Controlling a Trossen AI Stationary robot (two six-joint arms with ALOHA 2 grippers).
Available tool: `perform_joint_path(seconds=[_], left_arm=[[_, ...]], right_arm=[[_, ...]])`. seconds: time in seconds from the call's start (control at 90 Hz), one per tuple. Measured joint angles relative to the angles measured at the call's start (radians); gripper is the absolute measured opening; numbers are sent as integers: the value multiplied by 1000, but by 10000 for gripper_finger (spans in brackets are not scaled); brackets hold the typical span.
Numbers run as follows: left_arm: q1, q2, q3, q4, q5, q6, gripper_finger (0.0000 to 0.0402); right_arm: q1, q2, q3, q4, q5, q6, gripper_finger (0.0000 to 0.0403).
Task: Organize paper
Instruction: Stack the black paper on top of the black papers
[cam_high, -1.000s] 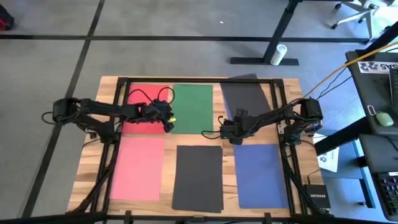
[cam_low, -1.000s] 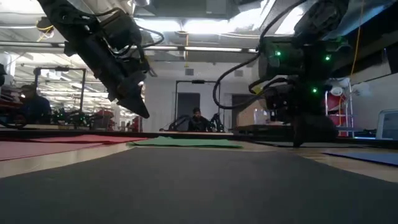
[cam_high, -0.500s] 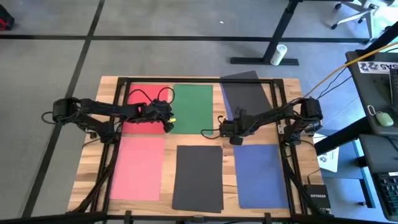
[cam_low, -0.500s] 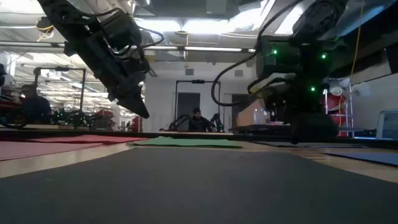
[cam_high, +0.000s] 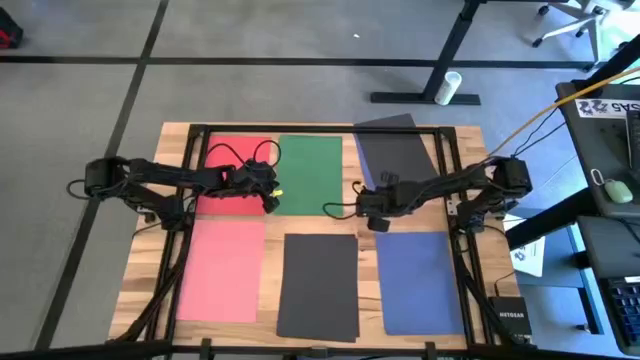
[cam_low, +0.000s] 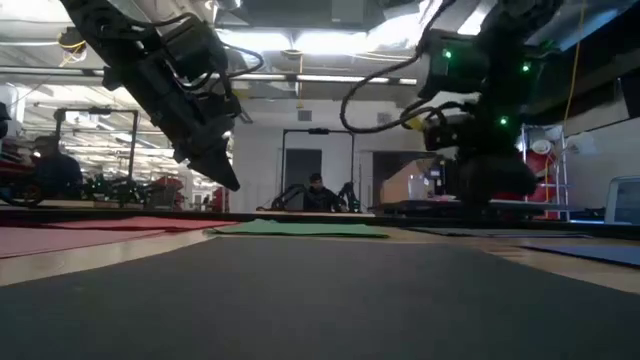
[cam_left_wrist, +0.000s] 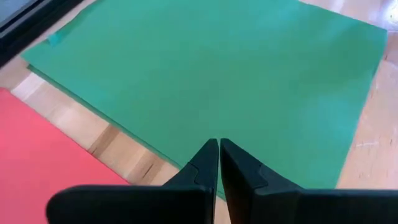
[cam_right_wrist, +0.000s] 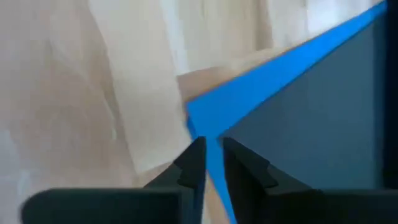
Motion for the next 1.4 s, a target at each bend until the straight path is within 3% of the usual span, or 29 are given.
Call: perform_joint_path(seconds=[0.244, 0.467, 0.711, 0.933, 1.189, 1.4], left_arm=[[0, 0, 0, 0, 0, 9, 0], [0, 0, 0, 0, 0, 11, 0], [0, 0, -1, 0, 0, 11, 0], [0, 0, -1, 0, 0, 11, 0], [0, 0, -1, 0, 0, 12, 0], [0, 0, -1, -24, 0, 12, 0]], right_arm=[[-65, 1, -64, 97, -8, -50, 153], [-126, -1, -105, 170, 1, -104, 165], [-175, -1, -111, 192, -29, -126, 132], [-175, 1, -113, 198, -79, -191, 12], [-155, -7, -106, 216, -245, -148, 4], [-81, -62, -75, 204, -247, -106, 2]])
